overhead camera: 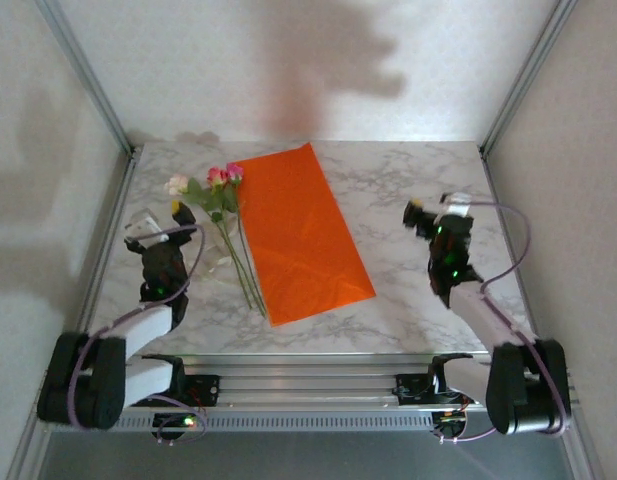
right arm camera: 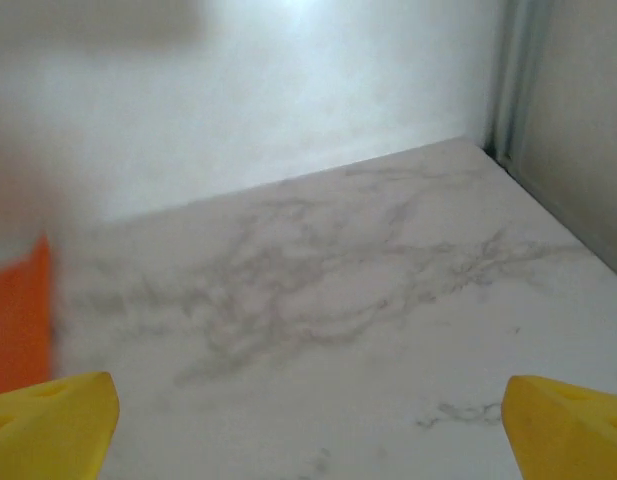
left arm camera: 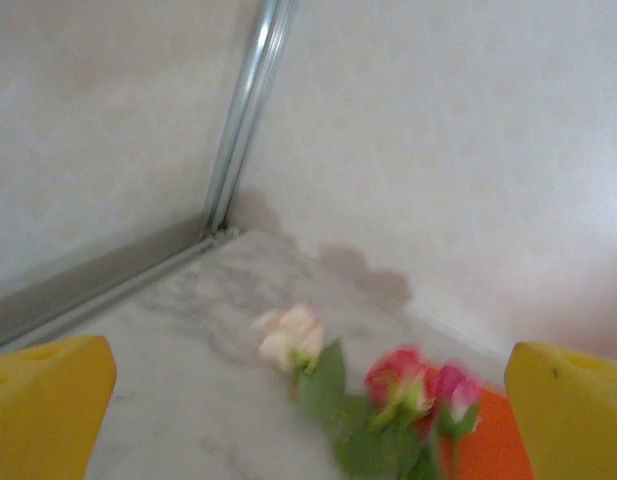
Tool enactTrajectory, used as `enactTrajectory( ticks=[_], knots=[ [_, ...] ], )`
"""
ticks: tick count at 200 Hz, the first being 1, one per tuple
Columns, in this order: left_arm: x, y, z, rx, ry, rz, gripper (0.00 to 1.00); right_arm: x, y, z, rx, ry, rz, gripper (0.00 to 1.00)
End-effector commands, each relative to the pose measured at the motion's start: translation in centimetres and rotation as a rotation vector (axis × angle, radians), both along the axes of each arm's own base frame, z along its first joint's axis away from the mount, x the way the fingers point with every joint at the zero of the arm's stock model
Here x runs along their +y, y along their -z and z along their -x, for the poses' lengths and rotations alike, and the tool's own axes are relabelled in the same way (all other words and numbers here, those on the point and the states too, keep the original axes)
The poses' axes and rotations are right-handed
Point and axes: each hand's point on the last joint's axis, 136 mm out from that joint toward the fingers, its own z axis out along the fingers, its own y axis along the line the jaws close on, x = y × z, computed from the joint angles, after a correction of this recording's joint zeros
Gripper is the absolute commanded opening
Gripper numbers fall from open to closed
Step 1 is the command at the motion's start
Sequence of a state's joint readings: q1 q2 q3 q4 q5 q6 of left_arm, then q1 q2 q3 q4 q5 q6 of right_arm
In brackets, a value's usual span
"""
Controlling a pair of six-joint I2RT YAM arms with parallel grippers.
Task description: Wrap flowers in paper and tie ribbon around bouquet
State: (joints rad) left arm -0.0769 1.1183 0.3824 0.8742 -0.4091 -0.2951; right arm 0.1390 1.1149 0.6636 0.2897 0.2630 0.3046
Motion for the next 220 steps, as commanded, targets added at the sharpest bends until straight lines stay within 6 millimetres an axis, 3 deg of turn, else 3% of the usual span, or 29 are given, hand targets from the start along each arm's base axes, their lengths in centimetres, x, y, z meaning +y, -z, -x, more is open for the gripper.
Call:
enactTrajectory(
  ticks=[1,15,31,42,56,76,100,119,151,184,208,220],
  knots=[
    [1.0,0.4,0.0,0.113,-0.08,0.385,1.0,0.9,0.7,1.5,0.216,0.025,-0.312,0.98],
    [-1.4,0.3,-2.1,0.149,0.101,0.496,1.0,6.7,-0.2,0.9,0.287,-0.231,-0.282,0.99],
    [-4.5,1.5,-3.3,0.277,0.224,0.571,1.0,13.6,0.3,2.9,0.398,-0.411,0.019,0.96],
    [-6.8,2.5,-3.2,0.354,0.295,0.601,0.96,19.4,1.9,5.9,0.471,-0.617,0.213,0.89],
    [-9.0,4.4,-1.8,0.422,0.357,0.664,0.93,24.9,4.9,10.7,0.553,-0.837,0.393,0.86],
    [-10.1,7.2,1.4,0.508,0.376,0.745,0.84,29.8,9.0,17.7,0.639,-1.097,0.583,0.81],
    [-10.6,9.0,4.8,0.558,0.389,0.793,0.75,32.8,12.8,23.7,0.715,-1.289,0.728,0.77],
    [-11.3,10.3,6.8,0.581,0.419,0.842,0.66,33.8,15.1,25.7,0.743,-1.335,0.825,0.77],
    [-14.0,12.9,9.1,0.624,0.537,0.994,0.48,34.6,17.7,25.0,0.795,-1.29,0.866,0.76],
    [-16.7,16.1,11.3,0.739,0.617,1.129,0.33,36.7,19.0,24.3,0.802,-1.28,0.843,0.74],
    [-17.1,16.5,11.7,0.765,0.63,1.132,0.3,37.6,20.0,23.7,0.83,-1.269,0.812,0.7],
    [-17.7,16.5,11.8,0.758,0.655,1.161,0.27,37.8,20.4,23.2,0.85,-1.253,0.789,0.62]
  ],
)
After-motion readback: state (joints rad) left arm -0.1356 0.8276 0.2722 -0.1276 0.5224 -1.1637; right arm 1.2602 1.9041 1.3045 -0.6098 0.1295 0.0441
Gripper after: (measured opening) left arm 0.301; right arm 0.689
